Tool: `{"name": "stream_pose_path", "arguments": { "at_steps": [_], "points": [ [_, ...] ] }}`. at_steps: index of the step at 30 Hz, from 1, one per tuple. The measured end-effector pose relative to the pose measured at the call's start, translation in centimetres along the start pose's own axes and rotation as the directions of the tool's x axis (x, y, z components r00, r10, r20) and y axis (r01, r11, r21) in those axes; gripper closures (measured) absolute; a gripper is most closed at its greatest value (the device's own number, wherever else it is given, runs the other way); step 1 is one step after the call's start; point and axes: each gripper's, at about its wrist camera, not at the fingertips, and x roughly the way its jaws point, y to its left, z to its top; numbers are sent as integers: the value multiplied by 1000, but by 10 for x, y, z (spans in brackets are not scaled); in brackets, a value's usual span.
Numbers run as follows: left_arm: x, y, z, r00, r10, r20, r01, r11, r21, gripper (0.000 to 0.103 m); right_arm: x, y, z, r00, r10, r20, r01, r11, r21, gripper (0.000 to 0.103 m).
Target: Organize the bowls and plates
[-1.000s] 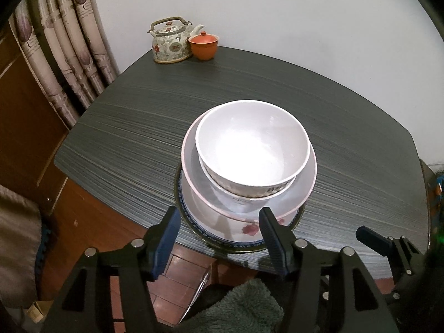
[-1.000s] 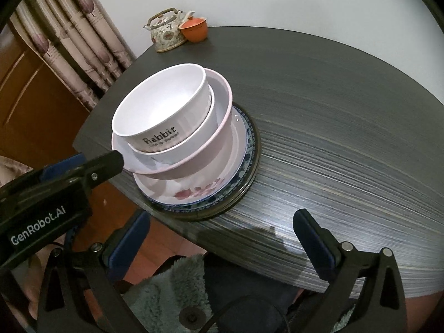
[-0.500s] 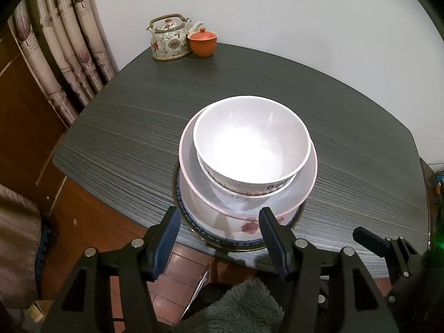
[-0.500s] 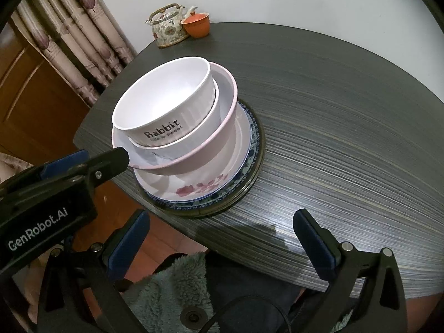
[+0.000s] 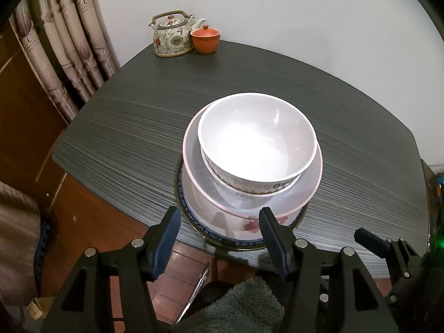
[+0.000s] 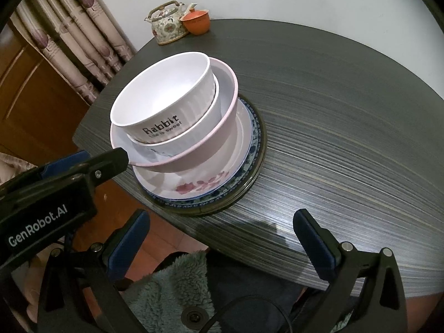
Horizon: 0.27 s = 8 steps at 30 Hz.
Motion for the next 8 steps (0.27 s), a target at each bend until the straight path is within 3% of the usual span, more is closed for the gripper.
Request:
{"name": "stream_pose_path", "arguments": {
  "at_steps": [8],
  "points": [
    [-1,1,-1,1000,0,-3,0,1000,-1,43,1,0,0,1000,1,-1,-1,1000,-5,1]
  ]
}}
